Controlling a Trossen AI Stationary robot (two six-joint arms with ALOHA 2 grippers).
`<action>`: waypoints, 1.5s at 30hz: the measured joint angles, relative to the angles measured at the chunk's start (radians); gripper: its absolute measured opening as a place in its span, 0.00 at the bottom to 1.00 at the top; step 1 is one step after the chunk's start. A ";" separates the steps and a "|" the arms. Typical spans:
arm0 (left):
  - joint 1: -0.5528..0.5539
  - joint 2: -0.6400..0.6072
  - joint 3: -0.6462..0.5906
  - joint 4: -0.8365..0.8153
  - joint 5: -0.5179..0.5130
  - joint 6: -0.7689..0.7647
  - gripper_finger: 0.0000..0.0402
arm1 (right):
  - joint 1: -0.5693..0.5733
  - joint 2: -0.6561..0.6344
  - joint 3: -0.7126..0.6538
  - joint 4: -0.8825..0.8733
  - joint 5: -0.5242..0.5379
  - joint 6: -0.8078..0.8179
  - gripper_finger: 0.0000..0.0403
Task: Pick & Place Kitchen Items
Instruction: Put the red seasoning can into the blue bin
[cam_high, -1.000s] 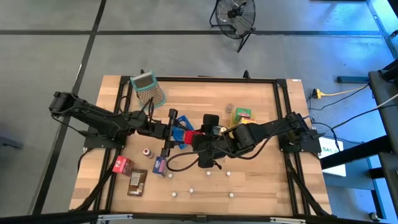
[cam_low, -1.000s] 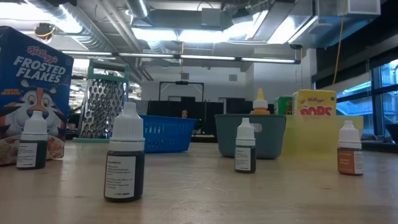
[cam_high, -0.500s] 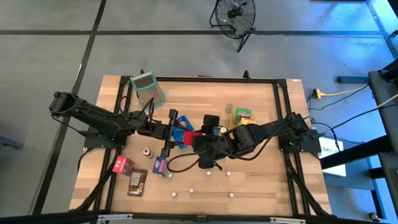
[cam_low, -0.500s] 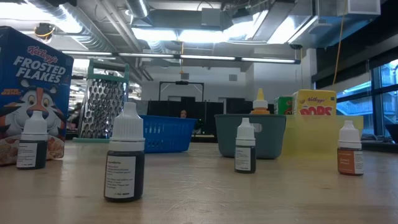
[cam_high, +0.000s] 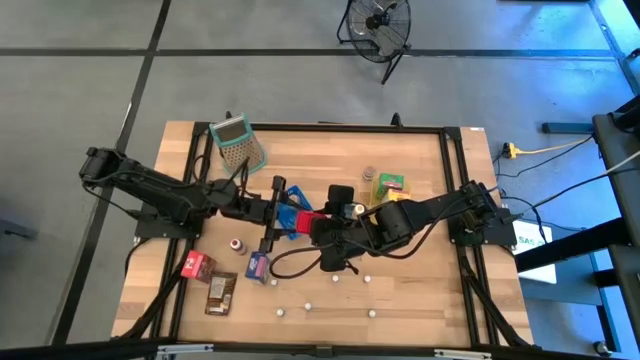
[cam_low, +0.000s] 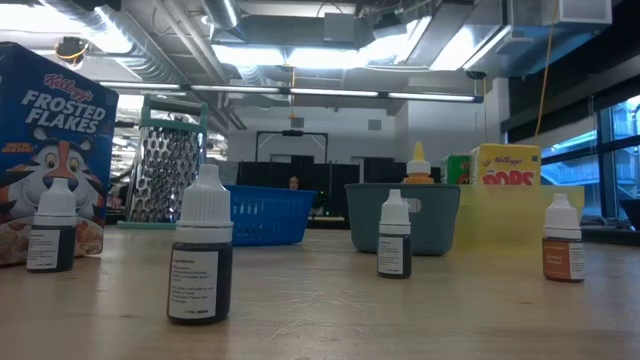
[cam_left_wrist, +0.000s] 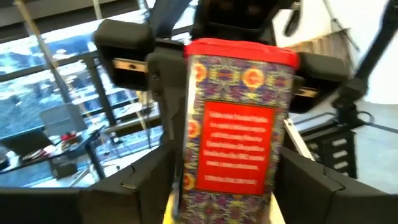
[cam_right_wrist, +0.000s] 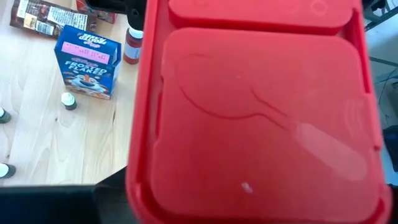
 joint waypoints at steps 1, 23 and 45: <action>-0.001 0.000 0.000 0.000 -0.024 -0.012 0.61 | 0.000 0.000 0.000 0.001 0.000 0.000 0.49; -0.171 -0.129 0.090 -0.367 -0.303 0.073 0.67 | -0.011 -0.001 0.000 -0.042 -0.085 0.055 0.49; -0.105 -0.099 0.229 -0.591 -0.335 -0.102 0.67 | -0.094 0.013 -0.022 -0.119 -0.244 0.133 0.49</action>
